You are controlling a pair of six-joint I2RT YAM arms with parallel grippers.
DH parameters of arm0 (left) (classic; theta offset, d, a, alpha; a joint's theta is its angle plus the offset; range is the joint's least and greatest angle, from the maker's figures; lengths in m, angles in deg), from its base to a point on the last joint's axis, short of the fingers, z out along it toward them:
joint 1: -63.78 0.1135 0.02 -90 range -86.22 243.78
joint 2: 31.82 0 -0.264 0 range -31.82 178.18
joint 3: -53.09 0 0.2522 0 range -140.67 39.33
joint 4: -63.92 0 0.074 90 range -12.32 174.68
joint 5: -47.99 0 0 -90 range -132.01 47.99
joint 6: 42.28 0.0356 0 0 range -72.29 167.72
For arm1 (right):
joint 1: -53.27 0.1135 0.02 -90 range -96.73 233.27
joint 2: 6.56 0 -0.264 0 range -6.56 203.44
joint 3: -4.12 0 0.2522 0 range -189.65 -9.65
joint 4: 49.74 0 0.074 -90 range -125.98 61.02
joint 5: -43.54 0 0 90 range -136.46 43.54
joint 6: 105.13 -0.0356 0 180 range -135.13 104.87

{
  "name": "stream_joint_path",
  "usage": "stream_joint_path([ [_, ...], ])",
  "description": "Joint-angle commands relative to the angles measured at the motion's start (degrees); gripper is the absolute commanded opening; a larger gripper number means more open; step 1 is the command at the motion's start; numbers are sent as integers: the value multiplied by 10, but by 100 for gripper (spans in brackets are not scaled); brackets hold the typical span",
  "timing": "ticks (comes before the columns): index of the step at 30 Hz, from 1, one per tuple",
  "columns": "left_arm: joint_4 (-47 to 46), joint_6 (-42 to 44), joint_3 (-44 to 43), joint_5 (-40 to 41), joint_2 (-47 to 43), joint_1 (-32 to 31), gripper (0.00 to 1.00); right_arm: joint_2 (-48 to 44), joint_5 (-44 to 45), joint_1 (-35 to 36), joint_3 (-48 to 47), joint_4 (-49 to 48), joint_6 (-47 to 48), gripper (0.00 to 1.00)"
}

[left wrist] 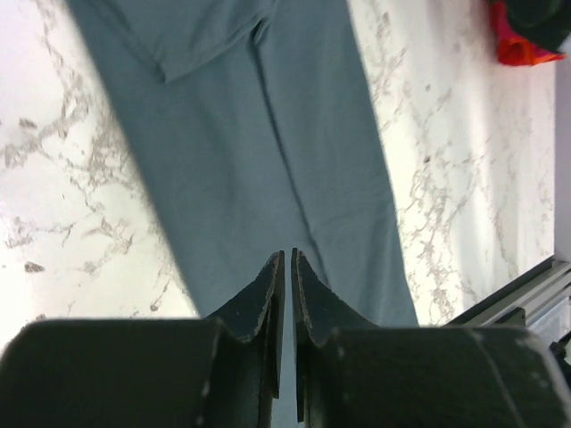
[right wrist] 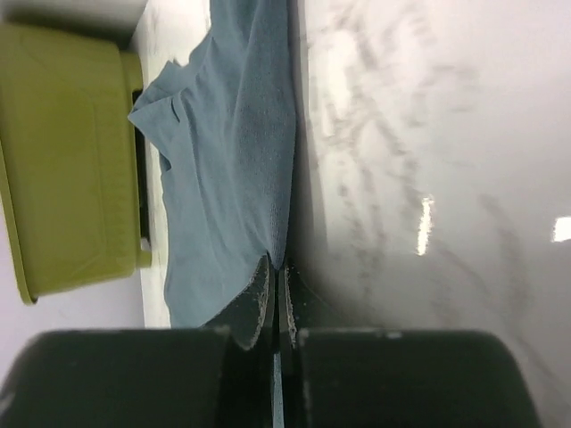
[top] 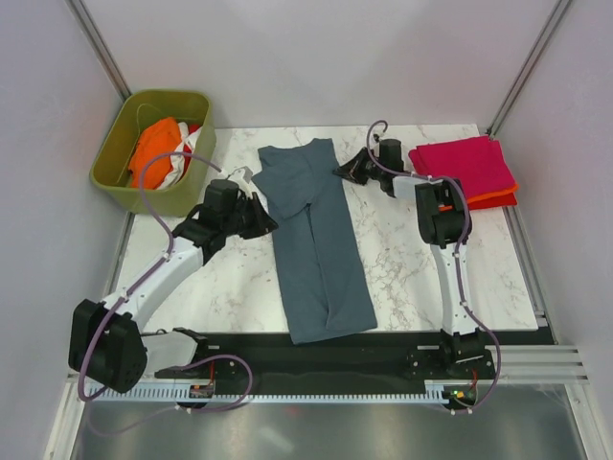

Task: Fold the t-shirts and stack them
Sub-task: Fold the tshirt

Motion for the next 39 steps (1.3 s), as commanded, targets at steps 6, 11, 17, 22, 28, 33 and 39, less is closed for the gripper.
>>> stream_joint_path([
  [6, -73, -36, 75, -26, 34, -4, 13, -84, 135, -60, 128, -72, 9, 29],
  [11, -77, -38, 92, -22, 40, -17, 15, -118, 92, -51, 147, -69, 40, 60],
  [17, -78, -45, 139, -14, 2, -29, 31, -254, 148, -29, 238, 74, 135, 60],
  [22, -72, -48, 184, -25, -38, -35, 46, -365, 151, -15, 408, 93, 139, 58],
  [28, -75, -60, 231, -45, -75, -46, 58, -492, 170, 25, 577, 109, 139, 56],
  [33, -95, -86, 268, -76, -101, -61, 58, -627, 200, 97, 681, 161, 155, 56],
  [39, -107, -120, 315, -84, -131, -93, 57, -769, 197, 117, 797, 230, 129, 51],
])
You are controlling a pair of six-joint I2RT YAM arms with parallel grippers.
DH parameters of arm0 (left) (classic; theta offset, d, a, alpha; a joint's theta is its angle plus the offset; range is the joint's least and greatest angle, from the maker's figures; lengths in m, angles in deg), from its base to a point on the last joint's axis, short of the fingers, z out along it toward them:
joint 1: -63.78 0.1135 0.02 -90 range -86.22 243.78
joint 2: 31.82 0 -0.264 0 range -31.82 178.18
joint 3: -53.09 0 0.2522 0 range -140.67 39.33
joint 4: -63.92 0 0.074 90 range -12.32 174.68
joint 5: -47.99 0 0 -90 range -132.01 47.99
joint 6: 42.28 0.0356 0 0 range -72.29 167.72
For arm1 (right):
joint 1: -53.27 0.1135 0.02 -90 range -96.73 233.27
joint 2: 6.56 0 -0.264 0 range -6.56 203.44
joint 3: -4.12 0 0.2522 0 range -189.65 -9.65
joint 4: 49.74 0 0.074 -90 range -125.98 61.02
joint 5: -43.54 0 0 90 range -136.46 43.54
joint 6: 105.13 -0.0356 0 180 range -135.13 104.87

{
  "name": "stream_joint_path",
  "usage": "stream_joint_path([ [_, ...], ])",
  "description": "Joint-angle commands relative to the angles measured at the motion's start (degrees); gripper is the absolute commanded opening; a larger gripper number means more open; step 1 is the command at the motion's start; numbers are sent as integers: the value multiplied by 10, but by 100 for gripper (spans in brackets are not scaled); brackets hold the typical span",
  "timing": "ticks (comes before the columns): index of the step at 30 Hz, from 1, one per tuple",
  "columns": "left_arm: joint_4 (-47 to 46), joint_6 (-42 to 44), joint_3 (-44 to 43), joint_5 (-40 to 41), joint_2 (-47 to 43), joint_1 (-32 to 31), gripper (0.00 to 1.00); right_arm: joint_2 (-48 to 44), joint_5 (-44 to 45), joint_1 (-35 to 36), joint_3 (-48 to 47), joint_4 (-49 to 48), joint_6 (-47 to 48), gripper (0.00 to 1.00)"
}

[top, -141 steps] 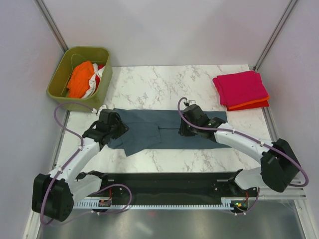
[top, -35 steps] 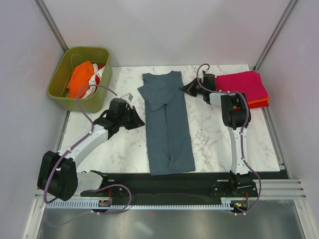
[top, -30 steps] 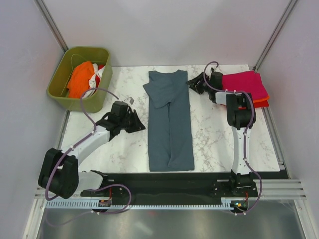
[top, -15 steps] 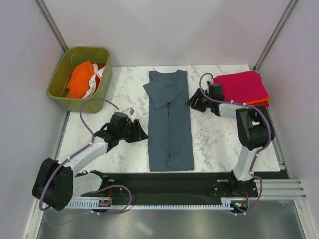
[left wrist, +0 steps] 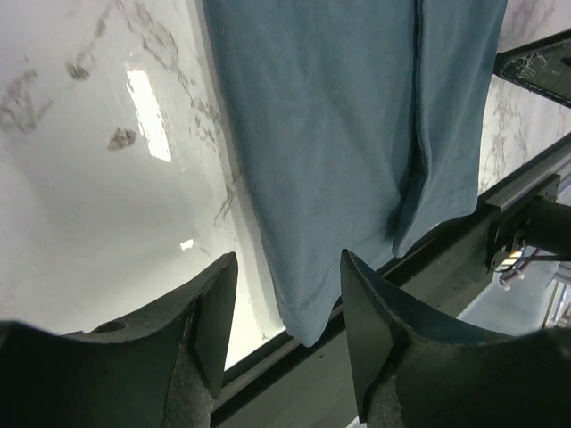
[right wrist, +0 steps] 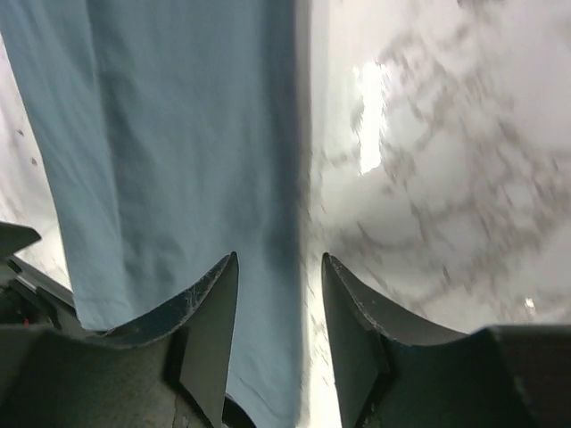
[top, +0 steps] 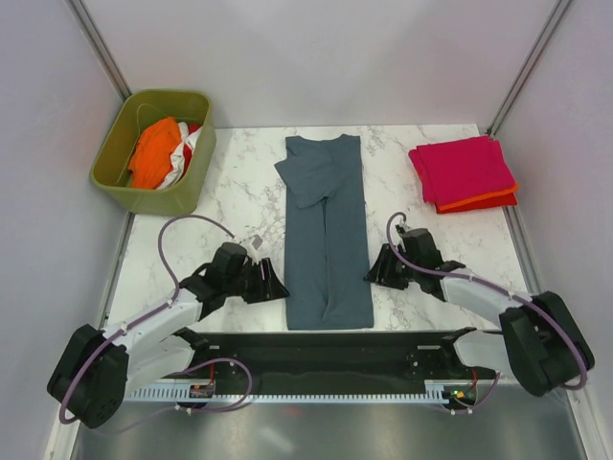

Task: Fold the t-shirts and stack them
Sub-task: Fold the tshirt

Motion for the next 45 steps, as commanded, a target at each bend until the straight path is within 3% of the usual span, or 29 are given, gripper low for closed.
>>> stream_joint_path([
  [1, -36, -43, 25, -22, -27, -18, 57, -67, 10, 6, 49, 49, -9, 50],
  [6, -55, -68, 59, -31, -35, -38, 55, -99, -26, 27, 80, 77, -28, 44],
  [18, -82, -103, 86, -44, -18, -78, 48, -148, -16, 100, 86, 208, -40, 43],
  [22, -82, -104, 82, -45, -4, -88, 48, -139, -21, 117, 86, 219, -41, 38],
  [24, -84, -104, 82, -46, 2, -91, 46, -140, -19, 122, 86, 223, -44, 31],
  [30, -84, -105, 87, -47, 10, -95, 29, -157, -19, 125, 77, 246, -45, 10],
  [33, -76, -103, 87, -48, 3, -95, 8, -166, -9, 125, 62, 272, -32, 5],
  [35, -67, -103, 88, -44, -6, -94, 2, -170, -5, 125, 56, 287, -28, 3],
  [45, -63, -142, 81, -82, -48, -95, 2, -216, -12, 124, 6, 298, -44, 0],
])
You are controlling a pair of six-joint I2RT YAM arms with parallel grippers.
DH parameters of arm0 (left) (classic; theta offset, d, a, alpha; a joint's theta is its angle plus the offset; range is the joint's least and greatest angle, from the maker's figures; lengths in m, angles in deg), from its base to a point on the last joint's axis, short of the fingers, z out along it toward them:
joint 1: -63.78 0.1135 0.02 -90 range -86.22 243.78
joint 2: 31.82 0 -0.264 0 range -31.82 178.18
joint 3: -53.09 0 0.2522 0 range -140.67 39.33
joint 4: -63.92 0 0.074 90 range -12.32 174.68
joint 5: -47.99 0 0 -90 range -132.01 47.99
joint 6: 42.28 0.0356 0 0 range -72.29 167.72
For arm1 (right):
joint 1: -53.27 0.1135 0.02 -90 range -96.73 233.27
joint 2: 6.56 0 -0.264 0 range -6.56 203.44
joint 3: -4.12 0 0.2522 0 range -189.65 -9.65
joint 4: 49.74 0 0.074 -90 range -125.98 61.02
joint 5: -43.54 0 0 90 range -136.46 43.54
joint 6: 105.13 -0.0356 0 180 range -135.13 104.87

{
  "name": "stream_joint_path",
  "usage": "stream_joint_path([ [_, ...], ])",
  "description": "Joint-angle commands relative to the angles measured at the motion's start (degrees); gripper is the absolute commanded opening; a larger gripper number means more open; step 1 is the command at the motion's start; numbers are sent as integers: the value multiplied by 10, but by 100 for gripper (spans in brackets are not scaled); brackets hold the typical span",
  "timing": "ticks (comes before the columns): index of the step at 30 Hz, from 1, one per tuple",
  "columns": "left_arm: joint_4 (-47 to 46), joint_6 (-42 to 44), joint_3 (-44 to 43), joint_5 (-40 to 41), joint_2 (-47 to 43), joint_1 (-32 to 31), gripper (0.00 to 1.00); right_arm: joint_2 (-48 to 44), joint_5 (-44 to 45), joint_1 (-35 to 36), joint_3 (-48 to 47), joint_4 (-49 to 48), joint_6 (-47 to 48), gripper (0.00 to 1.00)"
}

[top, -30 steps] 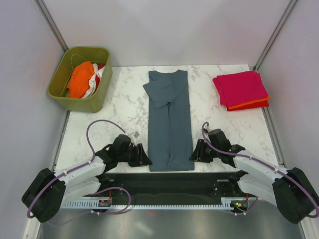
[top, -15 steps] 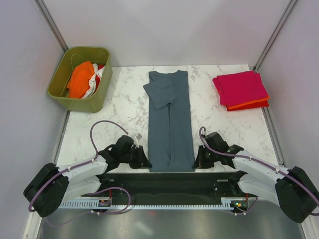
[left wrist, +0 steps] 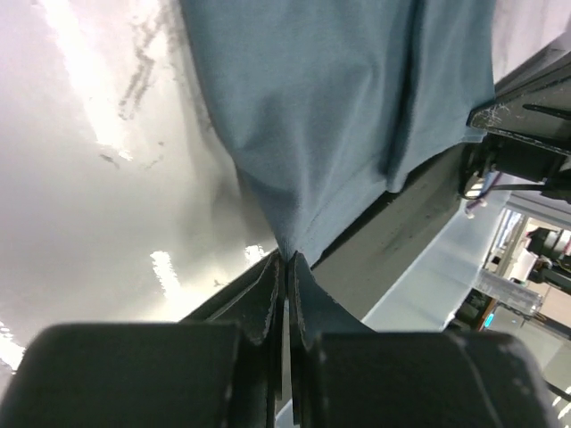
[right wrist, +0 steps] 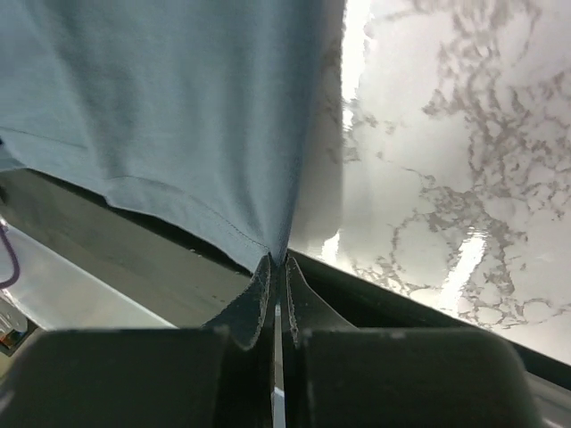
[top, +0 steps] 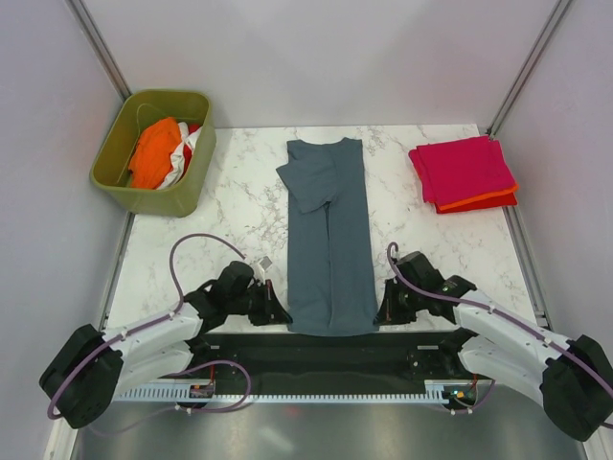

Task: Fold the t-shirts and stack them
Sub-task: Fold the tshirt

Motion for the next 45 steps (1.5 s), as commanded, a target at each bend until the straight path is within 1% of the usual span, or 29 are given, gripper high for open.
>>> stream_joint_path([
  [1, -8, -35, -13, -33, -27, -2, 2, -27, 21, 3, -51, 13, -6, 0],
  [3, -9, -50, -30, -37, -34, -2, 2, -33, 53, 3, -77, 7, -19, 0],
  [5, -12, -57, -55, -35, -36, 0, 2, -31, 63, 1, -111, -3, -19, 0],
  [7, -11, -58, -75, -26, -26, 0, 2, -10, 83, -2, -142, -5, -14, 0],
  [11, 5, -58, -144, 24, 15, 14, 2, 42, 117, -25, -220, -7, 5, 0],
  [13, 6, -61, -162, 31, 31, 35, 2, 77, 120, -40, -259, -15, 22, 0],
  [14, 3, -70, -177, 43, 43, 42, 2, 88, 120, -58, -280, -18, 27, 0],
  [16, -3, -84, -189, 59, 52, 60, 2, 123, 105, -82, -296, -30, 44, 0],
  [17, -6, -89, -197, 78, 56, 67, 2, 136, 96, -106, -305, -34, 49, 0],
  [20, -24, -110, -211, 108, 74, 102, 2, 191, 72, -136, -347, -52, 64, 0],
  [21, -25, -115, -215, 117, 88, 119, 2, 222, 71, -141, -357, -54, 66, 0],
  [23, -25, -123, -231, 132, 107, 133, 2, 252, 62, -157, -388, -60, 71, 0],
  [24, -49, -124, -238, 133, 117, 144, 2, 280, 55, -162, -398, -61, 73, 0],
  [29, -70, -117, -302, 117, 224, 174, 2, 357, 40, -189, -457, -79, 73, 0],
  [31, -86, -117, -320, 106, 270, 181, 2, 377, 36, -195, -474, -81, 73, 0],
  [34, -100, -116, -355, 83, 313, 192, 2, 415, 29, -205, -501, -84, 73, 0],
  [38, -105, -107, -413, 57, 391, 197, 2, 459, 15, -217, -529, -95, 68, 0],
  [41, -105, -105, -450, 40, 428, 204, 2, 487, 10, -223, -544, -104, 65, 0],
  [45, -104, -98, -475, 45, 456, 212, 2, 524, -8, -234, -564, -111, 64, 0],
])
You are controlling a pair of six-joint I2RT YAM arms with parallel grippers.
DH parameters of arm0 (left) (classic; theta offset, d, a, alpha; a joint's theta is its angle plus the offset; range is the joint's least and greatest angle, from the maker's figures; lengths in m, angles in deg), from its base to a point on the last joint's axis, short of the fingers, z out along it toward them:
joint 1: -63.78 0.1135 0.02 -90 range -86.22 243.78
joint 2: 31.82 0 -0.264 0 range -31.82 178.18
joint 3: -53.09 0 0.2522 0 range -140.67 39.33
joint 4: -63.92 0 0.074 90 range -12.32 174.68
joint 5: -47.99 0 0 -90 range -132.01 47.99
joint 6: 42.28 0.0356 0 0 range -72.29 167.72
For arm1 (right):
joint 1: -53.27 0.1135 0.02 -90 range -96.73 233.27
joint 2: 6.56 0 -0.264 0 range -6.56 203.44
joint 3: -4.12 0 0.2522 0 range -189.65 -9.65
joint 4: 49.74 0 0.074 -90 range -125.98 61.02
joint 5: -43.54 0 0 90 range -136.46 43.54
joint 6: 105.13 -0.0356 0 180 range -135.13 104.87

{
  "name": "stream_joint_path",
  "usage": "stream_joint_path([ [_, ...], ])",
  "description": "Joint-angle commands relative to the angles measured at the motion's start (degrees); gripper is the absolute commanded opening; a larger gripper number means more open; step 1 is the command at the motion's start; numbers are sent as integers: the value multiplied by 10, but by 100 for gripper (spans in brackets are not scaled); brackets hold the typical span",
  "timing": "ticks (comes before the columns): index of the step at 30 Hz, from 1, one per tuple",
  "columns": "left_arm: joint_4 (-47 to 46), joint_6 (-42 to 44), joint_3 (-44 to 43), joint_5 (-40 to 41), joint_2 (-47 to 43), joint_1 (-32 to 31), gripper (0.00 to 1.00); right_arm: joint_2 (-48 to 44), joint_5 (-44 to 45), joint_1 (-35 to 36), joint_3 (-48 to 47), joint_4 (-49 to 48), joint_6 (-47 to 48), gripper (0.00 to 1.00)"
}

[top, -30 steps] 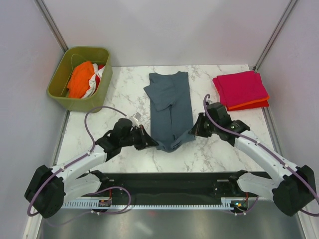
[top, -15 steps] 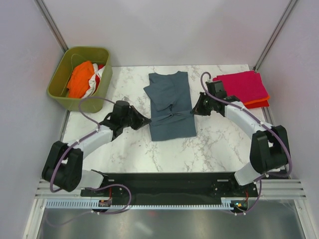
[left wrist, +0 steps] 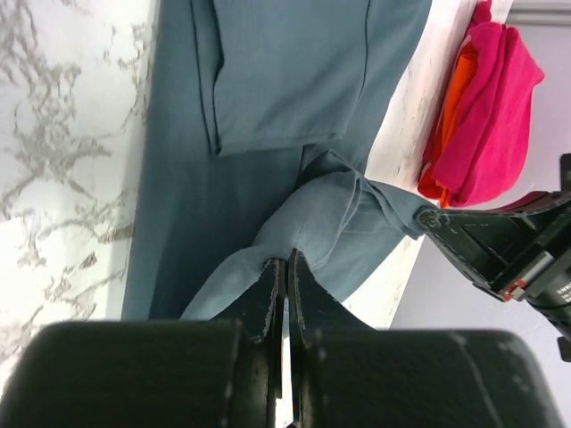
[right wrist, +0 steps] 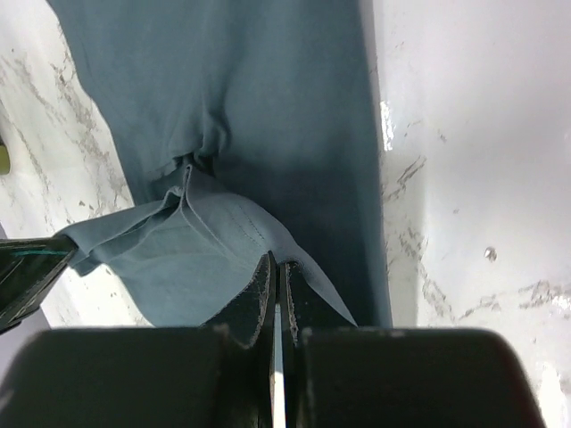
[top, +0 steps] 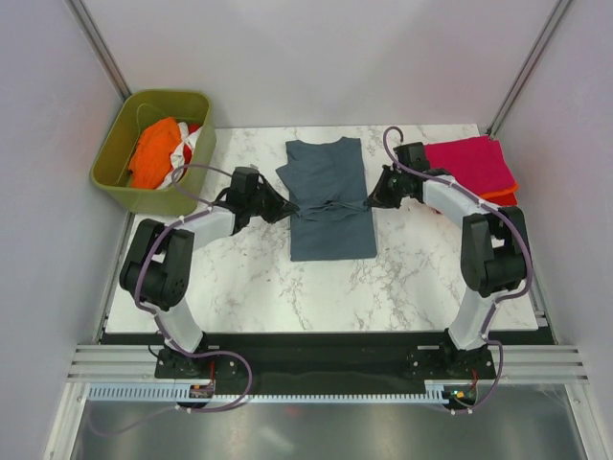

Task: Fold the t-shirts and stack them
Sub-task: Fold the tshirt

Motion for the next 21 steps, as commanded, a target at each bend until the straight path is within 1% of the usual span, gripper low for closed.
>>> stream_joint_path([
  [1, -24, 3, -37, -9, 18, 10, 2, 28, -25, -13, -37, -31, 1, 0],
  [5, -23, -4, -51, -11, 42, 21, 2, 58, -44, -26, -59, -40, -5, 0],
  [13, -24, -8, -82, -16, 77, 26, 2, 96, -56, -44, -102, -45, -11, 0],
  [14, -24, -10, -83, -14, 79, 27, 2, 106, -57, -44, -114, -45, -11, 1],
  [15, -25, -11, -84, -12, 80, 28, 2, 110, -60, -43, -120, -46, -10, 7],
  [16, -25, -6, -91, -14, 80, 28, 6, 117, -67, -44, -130, -44, -10, 18],
  [17, -23, 2, -95, -16, 82, 28, 11, 125, -70, -43, -132, -44, -9, 32],
  [18, -18, 13, -99, -18, 81, 28, 19, 124, -71, -44, -132, -44, -8, 53],
  [19, -9, 17, -103, -11, 78, 27, 43, 123, -63, -44, -130, -44, -5, 59],
  [20, -3, 22, -101, -10, 70, 27, 55, 109, -54, -44, -117, -44, -4, 62],
  [21, 2, 32, -99, -9, 65, 28, 63, 100, -43, -44, -109, -44, -2, 66],
])
